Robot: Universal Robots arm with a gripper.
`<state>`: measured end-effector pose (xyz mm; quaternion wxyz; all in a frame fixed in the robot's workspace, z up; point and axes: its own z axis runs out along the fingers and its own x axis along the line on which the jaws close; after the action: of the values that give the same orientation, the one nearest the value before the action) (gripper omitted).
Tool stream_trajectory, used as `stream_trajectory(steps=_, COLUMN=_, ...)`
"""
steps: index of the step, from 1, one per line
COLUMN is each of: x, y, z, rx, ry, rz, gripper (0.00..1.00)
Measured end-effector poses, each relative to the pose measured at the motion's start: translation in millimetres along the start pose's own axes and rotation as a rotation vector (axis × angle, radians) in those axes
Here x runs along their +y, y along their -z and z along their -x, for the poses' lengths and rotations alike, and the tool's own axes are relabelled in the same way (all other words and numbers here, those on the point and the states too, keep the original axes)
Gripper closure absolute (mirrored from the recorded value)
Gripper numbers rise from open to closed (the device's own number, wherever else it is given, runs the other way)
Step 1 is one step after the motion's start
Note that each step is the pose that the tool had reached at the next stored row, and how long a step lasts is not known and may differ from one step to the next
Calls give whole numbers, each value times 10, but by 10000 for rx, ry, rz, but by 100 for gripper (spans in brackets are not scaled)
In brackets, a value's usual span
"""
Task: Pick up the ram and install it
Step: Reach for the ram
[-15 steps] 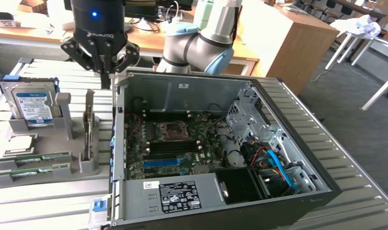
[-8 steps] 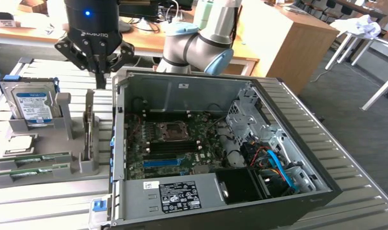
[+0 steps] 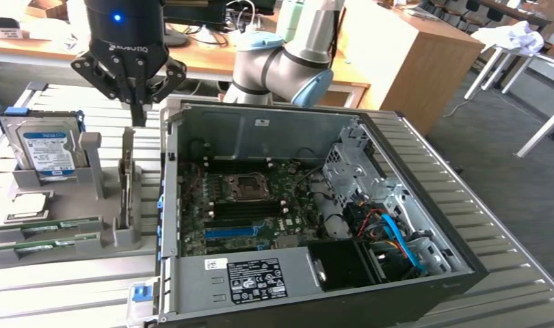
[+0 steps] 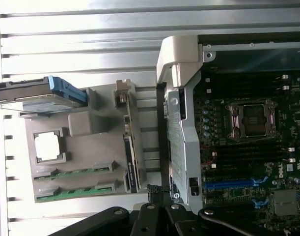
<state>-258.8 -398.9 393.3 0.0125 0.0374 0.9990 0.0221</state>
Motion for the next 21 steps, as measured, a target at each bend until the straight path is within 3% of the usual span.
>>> stream_trajectory(steps=21, x=-18, y=6, z=-248, rx=0, ry=0, rz=0, gripper=90)
